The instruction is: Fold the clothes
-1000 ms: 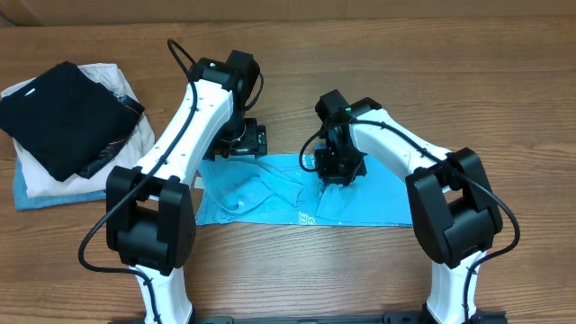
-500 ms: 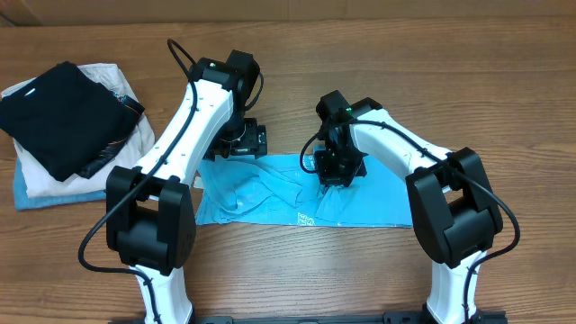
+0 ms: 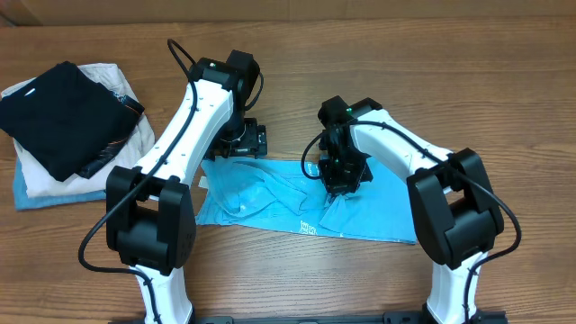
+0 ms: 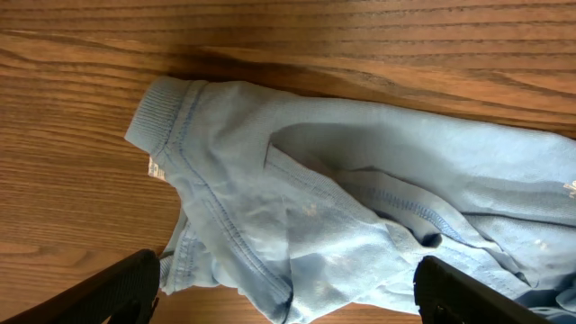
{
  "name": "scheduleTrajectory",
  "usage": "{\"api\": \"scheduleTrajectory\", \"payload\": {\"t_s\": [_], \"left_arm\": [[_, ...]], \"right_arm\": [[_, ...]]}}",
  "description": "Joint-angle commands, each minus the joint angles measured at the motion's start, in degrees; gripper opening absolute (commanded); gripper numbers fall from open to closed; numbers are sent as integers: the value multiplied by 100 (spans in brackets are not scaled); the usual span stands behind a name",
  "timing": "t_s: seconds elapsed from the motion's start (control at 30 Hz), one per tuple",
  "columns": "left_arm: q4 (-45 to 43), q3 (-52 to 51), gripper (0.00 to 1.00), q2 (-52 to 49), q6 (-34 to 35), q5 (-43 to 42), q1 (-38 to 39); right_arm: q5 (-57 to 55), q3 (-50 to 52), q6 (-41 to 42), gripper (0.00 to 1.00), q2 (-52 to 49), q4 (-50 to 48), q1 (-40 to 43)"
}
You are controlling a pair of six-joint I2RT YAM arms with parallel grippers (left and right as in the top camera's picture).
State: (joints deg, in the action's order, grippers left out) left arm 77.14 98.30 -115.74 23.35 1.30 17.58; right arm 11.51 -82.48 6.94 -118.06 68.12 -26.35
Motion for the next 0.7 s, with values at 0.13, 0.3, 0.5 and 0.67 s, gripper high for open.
{"api": "scheduleTrajectory", "payload": {"t_s": [0.13, 0.3, 0.5, 0.67], "left_arm": [[2, 81, 93, -50, -111, 59, -31], [-4, 81, 93, -50, -111, 59, -31], [-4, 81, 93, -50, -109, 61, -31], [-9, 81, 93, -50, -109, 59, -31]], "right_arm": [[-50, -173, -146, 6, 420, 144, -15], [-31, -173, -326, 6, 448, 407, -17], [81, -173, -433, 6, 448, 522, -26], [278, -170, -758, 6, 448, 597, -26]]}}
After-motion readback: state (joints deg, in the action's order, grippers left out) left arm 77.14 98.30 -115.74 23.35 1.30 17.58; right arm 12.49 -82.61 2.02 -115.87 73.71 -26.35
